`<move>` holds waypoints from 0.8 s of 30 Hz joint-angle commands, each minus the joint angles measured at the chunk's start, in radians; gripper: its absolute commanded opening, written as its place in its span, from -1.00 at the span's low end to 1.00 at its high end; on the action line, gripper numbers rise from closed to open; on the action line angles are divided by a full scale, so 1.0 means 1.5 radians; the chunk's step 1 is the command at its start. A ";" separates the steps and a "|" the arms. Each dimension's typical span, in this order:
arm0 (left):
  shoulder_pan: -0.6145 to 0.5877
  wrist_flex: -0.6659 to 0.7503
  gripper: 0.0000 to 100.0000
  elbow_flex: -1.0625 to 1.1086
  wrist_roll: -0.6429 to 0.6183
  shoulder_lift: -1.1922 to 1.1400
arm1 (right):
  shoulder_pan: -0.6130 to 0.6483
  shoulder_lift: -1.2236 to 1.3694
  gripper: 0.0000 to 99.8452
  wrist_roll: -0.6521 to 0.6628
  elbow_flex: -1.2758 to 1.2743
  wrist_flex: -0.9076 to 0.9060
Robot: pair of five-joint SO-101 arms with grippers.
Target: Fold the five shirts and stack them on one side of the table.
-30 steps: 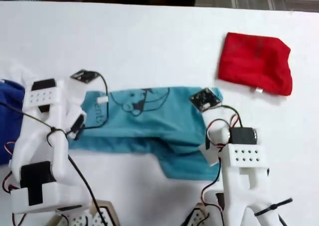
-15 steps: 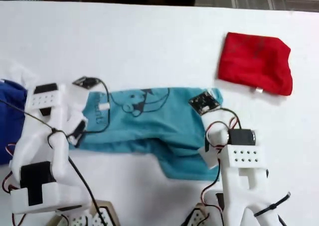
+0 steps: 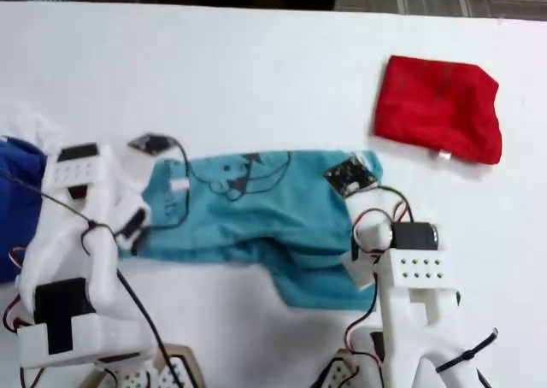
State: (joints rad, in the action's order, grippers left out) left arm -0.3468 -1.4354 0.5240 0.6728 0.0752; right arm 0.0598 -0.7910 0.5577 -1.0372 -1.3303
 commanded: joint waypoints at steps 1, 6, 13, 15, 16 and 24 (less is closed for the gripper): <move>-0.005 -0.038 -0.54 -0.109 -0.005 0.023 | -0.007 -0.018 -0.51 0.001 0.003 0.009; 0.021 -0.092 -0.45 -0.203 -0.065 0.023 | -0.008 -0.018 -0.51 0.001 0.004 0.009; 0.071 -0.053 -0.46 -0.189 -0.066 -0.001 | -0.014 -0.018 -0.51 0.005 0.008 0.011; 0.060 -0.004 -0.48 -0.164 -0.061 -0.028 | -0.044 -0.018 -0.57 0.003 0.012 0.021; 0.051 0.015 -0.54 -0.154 -0.060 -0.044 | -0.067 -0.018 -0.68 0.001 0.018 0.023; 0.031 0.078 -0.95 -0.167 -0.065 -0.138 | -0.150 -0.023 -0.84 0.006 0.037 0.013</move>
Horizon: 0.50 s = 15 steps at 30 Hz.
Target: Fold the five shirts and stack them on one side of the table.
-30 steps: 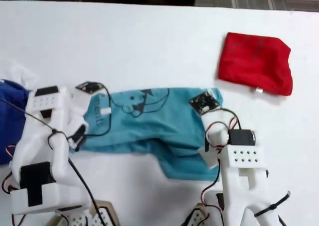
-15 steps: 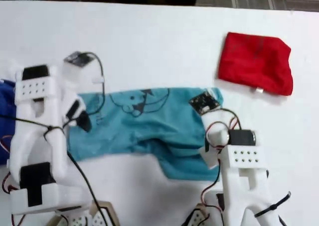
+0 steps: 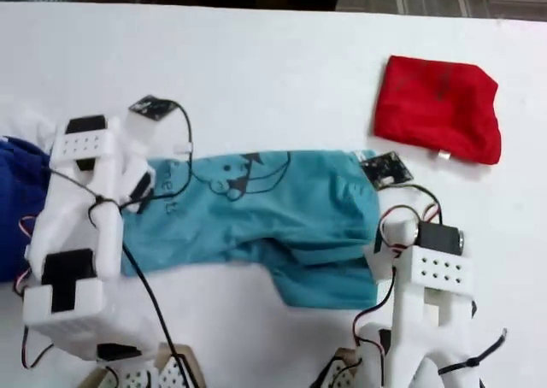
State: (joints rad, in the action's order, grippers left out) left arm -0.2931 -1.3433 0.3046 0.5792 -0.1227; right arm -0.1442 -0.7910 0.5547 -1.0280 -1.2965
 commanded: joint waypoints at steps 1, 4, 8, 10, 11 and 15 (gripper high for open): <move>-0.004 0.021 -0.94 -0.028 -0.003 -0.015 | -0.010 -0.023 -0.84 0.008 0.032 -0.015; -0.007 0.033 -0.95 -0.055 -0.003 -0.052 | -0.014 -0.023 -0.84 0.008 0.048 -0.005; -0.007 0.032 -0.95 -0.096 -0.004 -0.110 | -0.081 -0.023 -0.84 0.003 0.146 0.016; -0.008 0.031 -0.95 -0.114 -0.005 -0.132 | -0.135 -0.019 -0.84 0.002 0.197 0.041; -0.008 0.031 -0.95 -0.120 -0.011 -0.140 | -0.152 -0.018 -0.84 0.001 0.215 0.062; -0.008 0.031 -0.95 -0.143 -0.039 -0.155 | -0.125 -0.017 -0.84 0.002 0.236 0.109</move>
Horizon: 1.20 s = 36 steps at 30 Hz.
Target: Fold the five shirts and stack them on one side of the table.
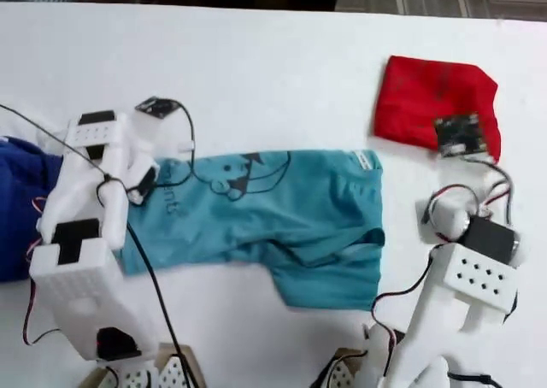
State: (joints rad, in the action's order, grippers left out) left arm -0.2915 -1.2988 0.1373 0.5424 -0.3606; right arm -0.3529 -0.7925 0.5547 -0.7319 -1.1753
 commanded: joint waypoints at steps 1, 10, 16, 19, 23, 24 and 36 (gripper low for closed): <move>-0.009 0.001 -0.95 -0.031 -0.016 0.002 | 0.043 -0.015 -0.84 0.002 0.039 0.030; -0.004 0.007 -0.95 -0.031 -0.017 0.000 | 0.303 0.257 -0.64 -0.120 0.059 0.155; -0.007 0.016 -0.95 -0.031 -0.019 -0.001 | 0.308 0.539 -0.78 -0.184 0.166 0.172; -0.004 0.024 -0.95 -0.048 -0.021 -0.002 | 0.312 0.641 -0.76 -0.188 0.233 0.146; -0.008 0.029 -0.95 -0.115 -0.021 -0.002 | 0.297 0.754 -0.73 -0.188 0.348 0.107; -0.008 0.029 -0.95 -0.132 -0.020 -0.002 | 0.289 0.779 -0.72 -0.188 0.381 0.098; -0.009 -0.106 -0.95 -0.416 -0.040 -0.230 | 0.270 1.004 -0.71 -0.186 0.789 -0.079</move>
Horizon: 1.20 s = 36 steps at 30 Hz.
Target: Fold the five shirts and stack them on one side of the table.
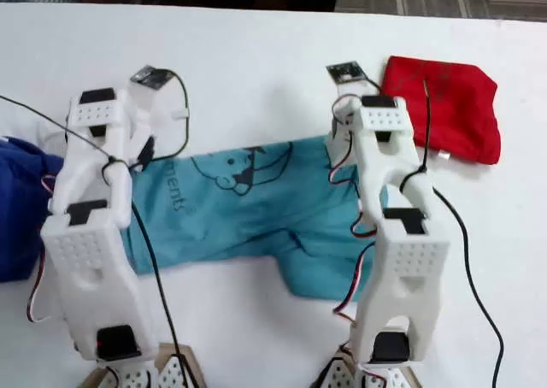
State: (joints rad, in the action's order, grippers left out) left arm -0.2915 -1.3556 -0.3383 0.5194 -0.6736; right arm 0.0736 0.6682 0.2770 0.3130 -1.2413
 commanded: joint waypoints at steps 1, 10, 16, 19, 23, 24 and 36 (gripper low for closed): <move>-0.009 -0.096 -0.95 -0.136 -0.041 -0.024 | -0.015 0.035 -0.71 0.000 0.116 -0.057; -0.008 -0.291 -0.95 -0.419 -0.059 -0.017 | -0.003 -0.031 -0.72 0.002 0.198 -0.157; 0.004 -0.288 -0.95 -0.235 -0.058 0.076 | 0.040 -0.155 -0.72 0.034 0.134 -0.185; 0.007 -0.269 -0.95 -0.101 -0.059 0.153 | 0.063 -0.230 -0.72 0.034 0.065 -0.183; 0.002 -0.169 -0.95 0.101 -0.060 0.235 | 0.088 -0.329 -0.72 0.035 -0.048 -0.161; 0.002 -0.135 -0.95 0.151 -0.060 0.245 | 0.091 -0.351 -0.72 0.035 -0.080 -0.149; -0.019 0.111 -0.95 0.238 -0.072 0.140 | 0.086 -0.504 -0.72 0.037 -0.412 -0.026</move>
State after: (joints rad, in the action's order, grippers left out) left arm -0.2992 -1.2344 0.1082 0.4166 -0.4143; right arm 0.2010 -0.0176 0.3245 -0.2501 -1.3119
